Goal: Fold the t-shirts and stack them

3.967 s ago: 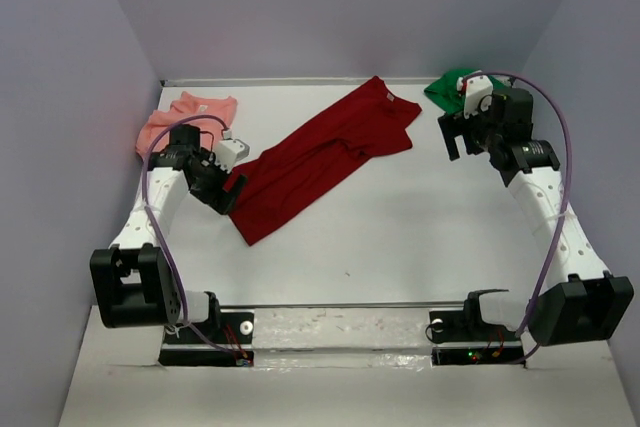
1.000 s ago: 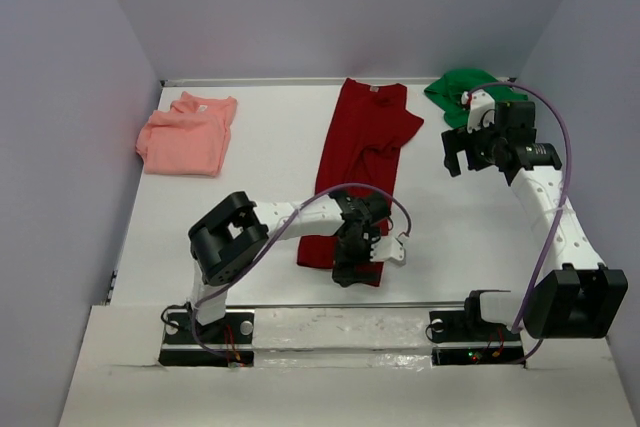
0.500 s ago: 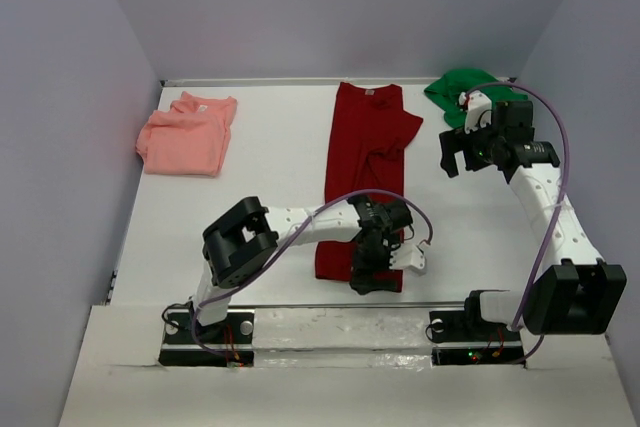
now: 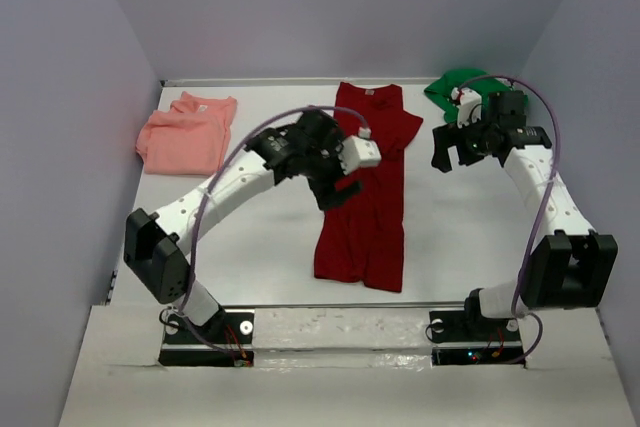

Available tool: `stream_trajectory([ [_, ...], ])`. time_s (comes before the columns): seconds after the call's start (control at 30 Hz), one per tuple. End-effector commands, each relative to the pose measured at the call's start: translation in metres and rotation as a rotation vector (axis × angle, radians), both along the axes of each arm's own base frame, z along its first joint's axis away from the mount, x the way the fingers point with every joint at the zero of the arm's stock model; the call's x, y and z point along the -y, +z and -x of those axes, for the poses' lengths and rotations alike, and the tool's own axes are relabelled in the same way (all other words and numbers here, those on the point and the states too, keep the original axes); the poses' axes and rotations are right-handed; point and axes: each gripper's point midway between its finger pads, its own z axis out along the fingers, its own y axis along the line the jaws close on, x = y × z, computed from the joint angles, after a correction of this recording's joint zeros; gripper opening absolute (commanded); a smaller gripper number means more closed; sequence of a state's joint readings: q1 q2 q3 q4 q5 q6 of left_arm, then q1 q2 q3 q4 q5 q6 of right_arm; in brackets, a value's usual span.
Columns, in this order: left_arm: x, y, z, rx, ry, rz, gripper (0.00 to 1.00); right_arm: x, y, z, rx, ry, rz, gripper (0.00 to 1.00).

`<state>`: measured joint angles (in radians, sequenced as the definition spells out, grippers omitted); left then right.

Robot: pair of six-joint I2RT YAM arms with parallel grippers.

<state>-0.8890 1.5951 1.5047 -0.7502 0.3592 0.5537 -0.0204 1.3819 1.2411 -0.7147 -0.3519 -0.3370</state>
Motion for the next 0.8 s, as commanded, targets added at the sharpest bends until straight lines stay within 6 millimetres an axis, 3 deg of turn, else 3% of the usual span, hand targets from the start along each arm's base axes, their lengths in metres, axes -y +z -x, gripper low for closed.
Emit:
stream_trajectory([
  [0.0,-0.053,0.039,-0.068,0.112,0.305,0.083,0.99,-0.009,0.009,-0.028,-0.006,0.045,-0.054,1.00],
  [0.03,-0.086,0.031,-0.098,0.148,0.460,0.062,0.99,-0.010,0.005,-0.032,-0.037,0.055,-0.061,1.00],
  [0.1,-0.116,0.036,-0.116,0.184,0.570,0.080,0.99,-0.015,-0.006,-0.054,-0.104,0.083,-0.060,1.00],
  [0.13,-0.150,0.033,-0.124,0.184,0.672,0.087,0.99,-0.015,-0.009,-0.063,-0.120,0.086,-0.061,1.00],
  [0.17,-0.165,0.034,-0.128,0.194,0.716,0.103,0.99,-0.020,-0.029,-0.074,-0.172,0.102,-0.061,1.00],
  [0.2,-0.195,0.027,-0.137,0.204,0.806,0.100,0.99,-0.027,-0.015,-0.089,-0.141,0.122,-0.068,1.00],
  [0.23,-0.211,0.036,-0.138,0.242,0.860,0.116,0.99,-0.027,-0.018,-0.099,-0.143,0.122,-0.069,1.00],
  [0.33,-0.269,0.029,-0.144,0.275,1.046,0.055,0.99,-0.050,-0.029,-0.133,-0.145,0.176,-0.042,1.00],
  [0.5,-0.318,0.008,-0.136,0.222,1.193,0.017,0.99,-0.071,-0.054,-0.176,-0.162,0.213,-0.025,1.00],
  [0.63,-0.336,-0.004,-0.131,0.199,1.269,0.007,0.99,-0.088,-0.069,-0.199,-0.115,0.236,-0.005,1.00],
  [0.73,-0.338,-0.014,-0.131,0.160,1.292,-0.003,0.99,-0.101,-0.079,-0.209,-0.093,0.254,-0.001,1.00],
  [0.77,-0.338,-0.015,-0.131,0.154,1.295,-0.001,0.99,-0.103,-0.091,-0.211,-0.111,0.254,-0.006,1.00],
])
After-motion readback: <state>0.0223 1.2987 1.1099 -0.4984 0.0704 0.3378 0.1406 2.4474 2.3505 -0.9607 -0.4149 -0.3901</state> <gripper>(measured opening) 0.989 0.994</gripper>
